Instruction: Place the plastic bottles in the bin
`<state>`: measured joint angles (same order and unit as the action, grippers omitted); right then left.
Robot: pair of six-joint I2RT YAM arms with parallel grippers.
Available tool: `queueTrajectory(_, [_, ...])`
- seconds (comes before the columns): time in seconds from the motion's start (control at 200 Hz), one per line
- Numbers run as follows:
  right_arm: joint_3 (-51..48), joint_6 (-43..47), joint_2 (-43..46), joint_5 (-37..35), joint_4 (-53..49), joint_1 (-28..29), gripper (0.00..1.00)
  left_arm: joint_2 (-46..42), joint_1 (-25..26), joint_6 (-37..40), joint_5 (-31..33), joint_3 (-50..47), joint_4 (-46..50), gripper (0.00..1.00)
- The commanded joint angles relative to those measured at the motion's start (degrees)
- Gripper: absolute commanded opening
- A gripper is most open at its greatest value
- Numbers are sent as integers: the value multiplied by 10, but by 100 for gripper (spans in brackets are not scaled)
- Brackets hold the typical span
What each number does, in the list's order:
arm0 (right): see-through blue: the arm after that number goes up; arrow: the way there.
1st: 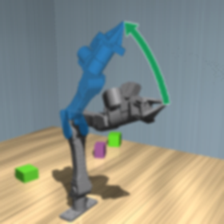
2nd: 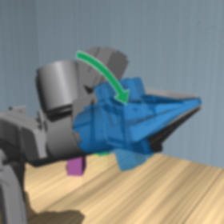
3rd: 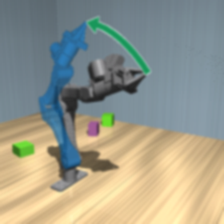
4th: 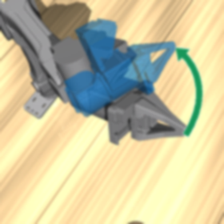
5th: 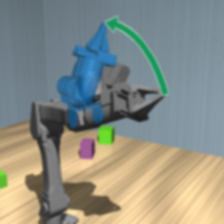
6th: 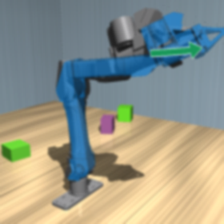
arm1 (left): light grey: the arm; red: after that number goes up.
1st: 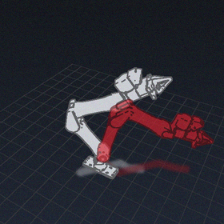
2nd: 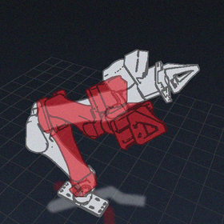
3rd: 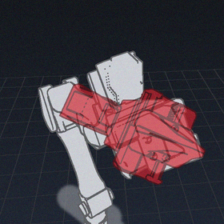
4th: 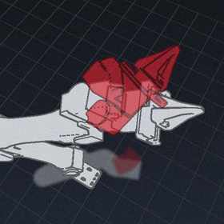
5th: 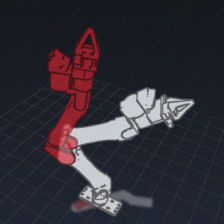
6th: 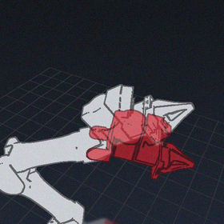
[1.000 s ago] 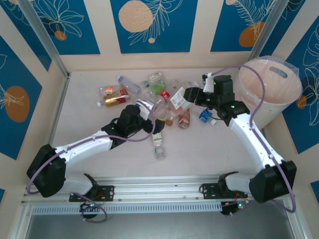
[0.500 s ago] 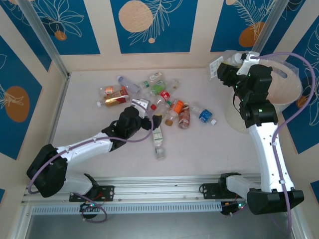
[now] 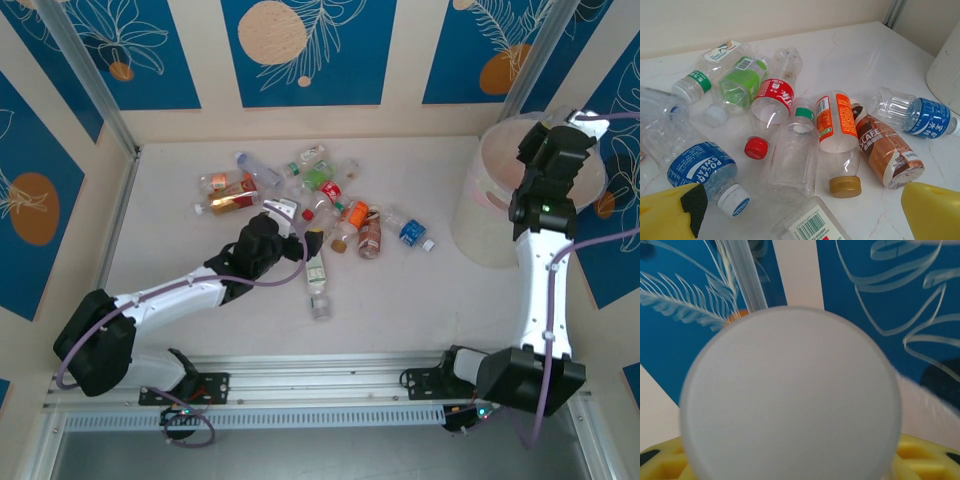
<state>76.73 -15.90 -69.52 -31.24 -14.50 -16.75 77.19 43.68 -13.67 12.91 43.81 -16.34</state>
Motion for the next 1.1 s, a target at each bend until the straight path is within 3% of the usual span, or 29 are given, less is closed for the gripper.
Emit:
queueTrajectory(0.0, [12, -25, -23, 64, -61, -10, 0, 2, 3, -15, 14, -6, -16, 100])
queueTrajectory(0.22, [34, -20, -70, 135, -112, -11, 5, 2, 2, -19, 25, -9, -15, 100])
queueTrajectory(0.475, [73, -38, -103, 330, -170, 0, 10, 7, 2, -24, 32, -9, -17, 100])
queueTrajectory(0.725, [81, -45, -127, 356, -170, 8, 11, 11, 1, -26, 33, -9, -13, 100])
queueTrajectory(0.875, [81, -44, -148, 329, -170, 7, 26, 11, -1, -34, 41, -9, -9, 100])
queueTrajectory(1.095, [97, -40, -196, 357, -175, 6, 34, 5, -4, -97, 78, -1, 79, 100])
